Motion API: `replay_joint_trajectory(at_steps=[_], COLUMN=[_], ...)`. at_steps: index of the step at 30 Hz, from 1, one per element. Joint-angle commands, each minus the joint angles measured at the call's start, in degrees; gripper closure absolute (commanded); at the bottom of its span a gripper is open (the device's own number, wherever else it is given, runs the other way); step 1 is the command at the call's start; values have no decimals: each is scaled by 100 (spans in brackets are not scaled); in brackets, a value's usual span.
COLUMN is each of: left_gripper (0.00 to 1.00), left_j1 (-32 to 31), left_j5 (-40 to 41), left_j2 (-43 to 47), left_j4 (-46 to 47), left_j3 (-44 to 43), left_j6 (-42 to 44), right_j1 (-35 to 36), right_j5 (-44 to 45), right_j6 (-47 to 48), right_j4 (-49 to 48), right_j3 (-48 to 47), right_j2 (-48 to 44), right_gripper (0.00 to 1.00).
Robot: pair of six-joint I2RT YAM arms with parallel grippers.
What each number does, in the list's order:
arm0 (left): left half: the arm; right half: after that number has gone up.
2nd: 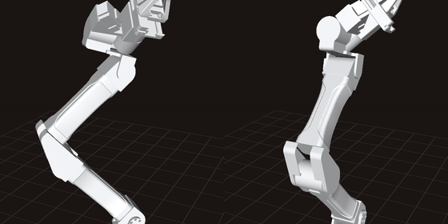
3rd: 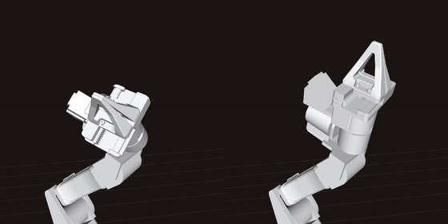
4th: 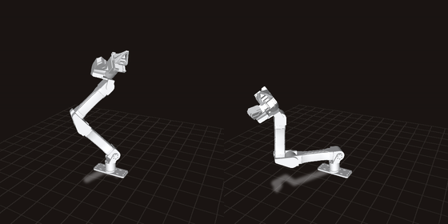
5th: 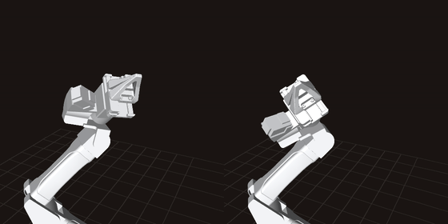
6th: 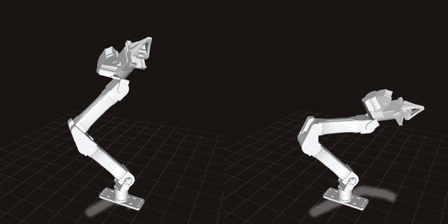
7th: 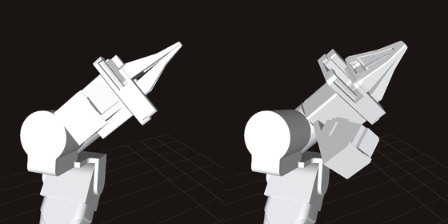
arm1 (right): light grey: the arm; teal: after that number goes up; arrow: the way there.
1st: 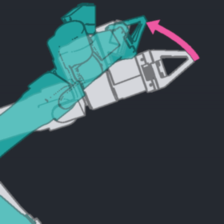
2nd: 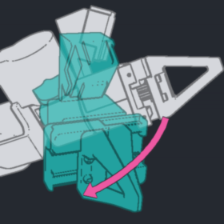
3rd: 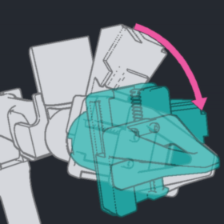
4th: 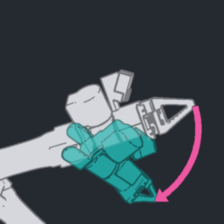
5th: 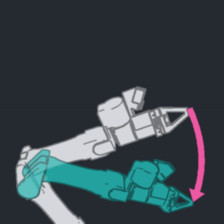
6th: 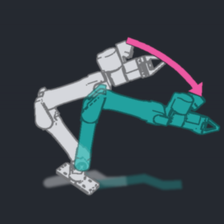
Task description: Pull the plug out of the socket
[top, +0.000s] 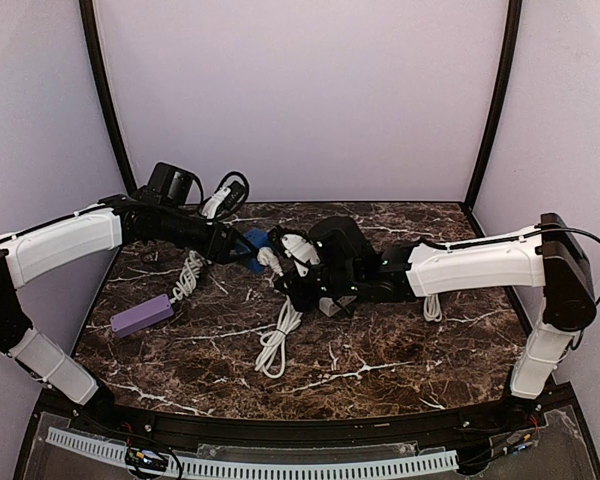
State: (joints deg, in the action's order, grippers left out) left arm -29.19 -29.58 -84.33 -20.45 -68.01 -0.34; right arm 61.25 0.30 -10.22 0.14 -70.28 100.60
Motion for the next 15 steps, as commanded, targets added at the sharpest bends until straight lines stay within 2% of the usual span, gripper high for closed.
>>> replay_joint_trajectory(at_steps=[1,15], left_gripper=[84,85], left_j1=[216,655], left_j5=[478,-1546], left_j2=[-6,178], left_j4=[-170,850], left_j3=[-55,192], left_j6=[219,-725], right_j1=[121,-55], right_j5=[-52,-104], right_j6=[-103,-426], right_j4=[-447,-401], right_j3=[-2,179], right_j2=[-439,156], right_gripper=[100,100])
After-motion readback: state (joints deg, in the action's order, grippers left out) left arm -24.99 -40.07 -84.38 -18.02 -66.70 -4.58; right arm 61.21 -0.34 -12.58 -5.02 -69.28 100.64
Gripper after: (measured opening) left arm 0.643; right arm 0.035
